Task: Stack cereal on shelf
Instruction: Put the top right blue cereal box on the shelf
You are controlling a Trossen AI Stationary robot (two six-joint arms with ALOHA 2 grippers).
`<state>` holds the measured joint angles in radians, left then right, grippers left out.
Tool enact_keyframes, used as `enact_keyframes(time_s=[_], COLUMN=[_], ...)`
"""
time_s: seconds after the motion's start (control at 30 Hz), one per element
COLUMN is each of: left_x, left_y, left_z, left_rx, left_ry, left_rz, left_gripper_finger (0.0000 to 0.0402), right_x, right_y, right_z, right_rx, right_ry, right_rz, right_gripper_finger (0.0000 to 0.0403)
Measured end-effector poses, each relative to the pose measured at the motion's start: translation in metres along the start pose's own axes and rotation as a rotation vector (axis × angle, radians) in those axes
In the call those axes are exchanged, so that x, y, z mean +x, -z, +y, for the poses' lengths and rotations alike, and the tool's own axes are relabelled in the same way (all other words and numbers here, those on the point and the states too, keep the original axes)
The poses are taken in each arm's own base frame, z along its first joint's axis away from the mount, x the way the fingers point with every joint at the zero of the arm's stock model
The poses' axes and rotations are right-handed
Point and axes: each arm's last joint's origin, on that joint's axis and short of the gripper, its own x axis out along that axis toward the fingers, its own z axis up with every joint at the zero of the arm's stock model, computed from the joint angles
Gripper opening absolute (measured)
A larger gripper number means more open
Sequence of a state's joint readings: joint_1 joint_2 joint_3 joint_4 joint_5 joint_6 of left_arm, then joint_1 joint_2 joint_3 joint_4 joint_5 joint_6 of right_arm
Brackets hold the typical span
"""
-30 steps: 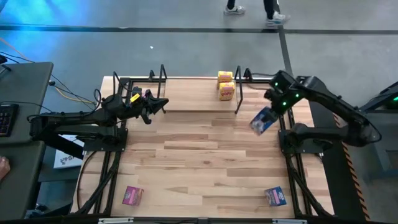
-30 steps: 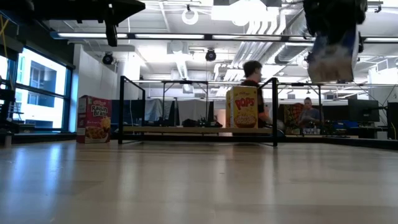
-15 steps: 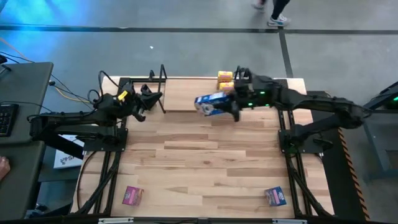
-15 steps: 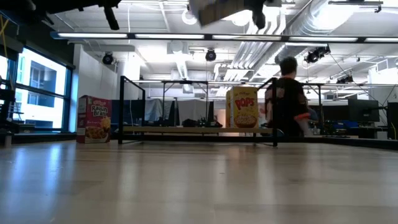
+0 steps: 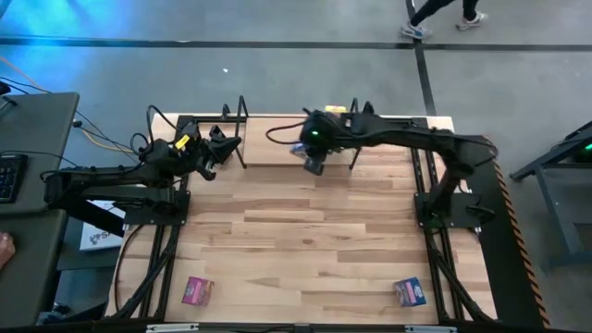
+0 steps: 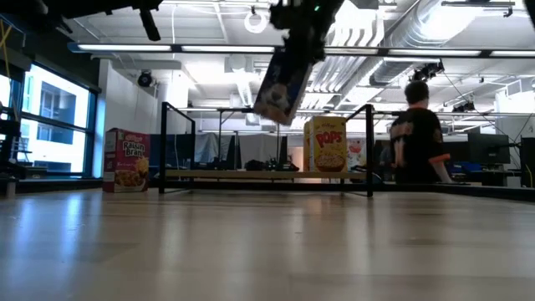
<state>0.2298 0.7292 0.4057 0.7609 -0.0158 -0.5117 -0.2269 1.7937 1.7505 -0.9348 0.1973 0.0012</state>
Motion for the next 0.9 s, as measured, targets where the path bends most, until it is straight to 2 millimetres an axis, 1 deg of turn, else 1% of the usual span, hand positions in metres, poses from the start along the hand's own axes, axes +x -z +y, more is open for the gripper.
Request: enact_keyframes(time_s=[0.13, 0.27, 0.4, 0.53, 0.63, 0.7, 0.9], left_x=[0.0, 0.0, 0.0, 0.0, 0.0, 0.0, 0.0], left_y=[0.0, 0.0, 0.0, 0.0, 0.0, 0.0, 0.0], left_z=[0.0, 0.0, 0.0, 0.0, 0.0, 0.0, 0.0], left_rx=[0.0, 0.0, -0.01, -0.011, -0.011, -0.011, -0.01], left_ry=[0.0, -0.001, -0.001, -0.001, 0.0, -0.001, -0.007], left_rz=[0.0, 0.0, 0.0, 0.0, 0.0, 0.001, 0.002], left_gripper_finger=[0.0, 0.0, 0.0, 0.0, 0.0, 0.0, 0.0], right_x=[0.032, 0.057, 0.08, 0.09, 0.099, 0.105, 0.112], right_y=[-0.014, -0.025, -0.028, -0.029, -0.024, -0.021, -0.017], right_z=[-0.008, -0.021, -0.036, -0.054, -0.066, -0.072, -0.085], right_rx=[-0.037, -0.052, -0.031, 0.028, 0.098, 0.117, 0.163], right_ry=[0.04, 0.084, 0.114, 0.164, 0.162, 0.143, 0.108], right_rz=[0.054, 0.074, 0.105, 0.122, 0.149, 0.168, 0.174], right_gripper_finger=[0.0111, 0.0111, 0.0111, 0.0111, 0.0111, 0.0111, 0.0111])
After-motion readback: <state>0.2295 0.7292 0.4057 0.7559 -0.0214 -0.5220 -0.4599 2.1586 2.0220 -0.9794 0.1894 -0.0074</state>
